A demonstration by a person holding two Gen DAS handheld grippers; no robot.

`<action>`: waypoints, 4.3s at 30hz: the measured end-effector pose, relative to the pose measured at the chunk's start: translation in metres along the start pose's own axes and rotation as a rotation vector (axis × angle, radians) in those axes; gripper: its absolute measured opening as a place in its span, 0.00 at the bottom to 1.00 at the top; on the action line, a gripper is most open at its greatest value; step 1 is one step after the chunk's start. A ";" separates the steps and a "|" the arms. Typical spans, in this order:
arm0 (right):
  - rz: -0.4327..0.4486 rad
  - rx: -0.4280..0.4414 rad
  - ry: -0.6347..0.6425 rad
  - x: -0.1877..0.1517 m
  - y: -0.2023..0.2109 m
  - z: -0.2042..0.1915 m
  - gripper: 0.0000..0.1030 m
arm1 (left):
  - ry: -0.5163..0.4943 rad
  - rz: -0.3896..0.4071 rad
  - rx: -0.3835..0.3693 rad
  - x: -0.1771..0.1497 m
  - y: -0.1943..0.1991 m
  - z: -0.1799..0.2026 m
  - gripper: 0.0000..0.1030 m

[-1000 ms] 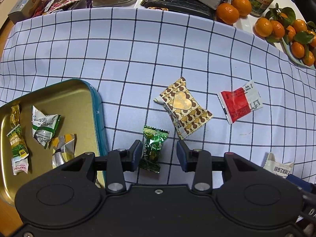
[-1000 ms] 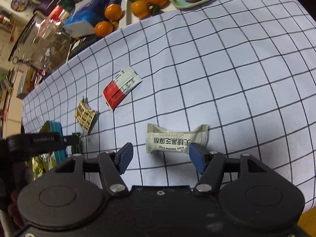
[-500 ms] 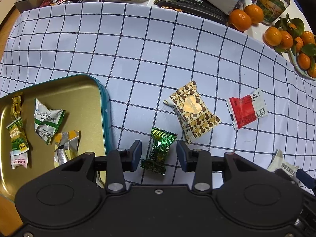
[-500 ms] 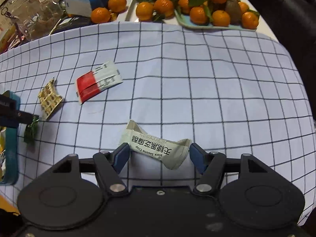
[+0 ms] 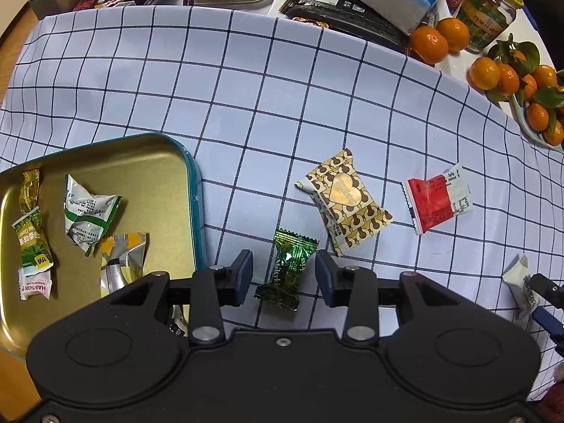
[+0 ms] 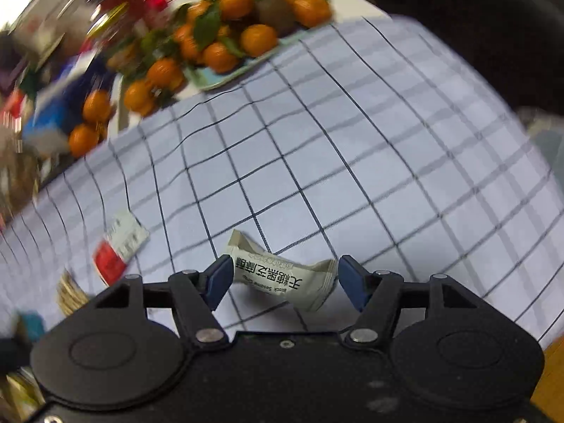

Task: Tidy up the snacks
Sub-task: 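Grasp the white black-sesame packet with the right gripper while the left hovers over the green candy, then lift the sesame packet with the right gripper while the left moves to the red-and-white packet, then grasp the red-and-white packet with the left gripper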

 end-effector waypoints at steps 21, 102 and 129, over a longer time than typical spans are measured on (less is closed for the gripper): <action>-0.039 0.044 0.272 -0.013 -0.005 -0.030 0.73 | 0.023 -0.008 -0.011 0.001 -0.002 -0.003 0.47; 0.010 0.135 0.157 0.001 0.017 -0.025 0.29 | -0.546 0.147 -0.223 -0.018 -0.008 0.150 0.50; 0.002 0.141 0.131 0.003 0.016 -0.021 0.30 | -0.486 0.149 -0.215 0.010 -0.036 0.156 0.43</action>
Point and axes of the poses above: each gripper's, at about its wrist camera, not at the fingertips, and y roughly against the way its jaws point, z to its right, x to its top, the point moved 8 cm from there along -y, roughly the way its jaws point, and after that the axes turned 8 degrees about z, right-handed, at the moved point
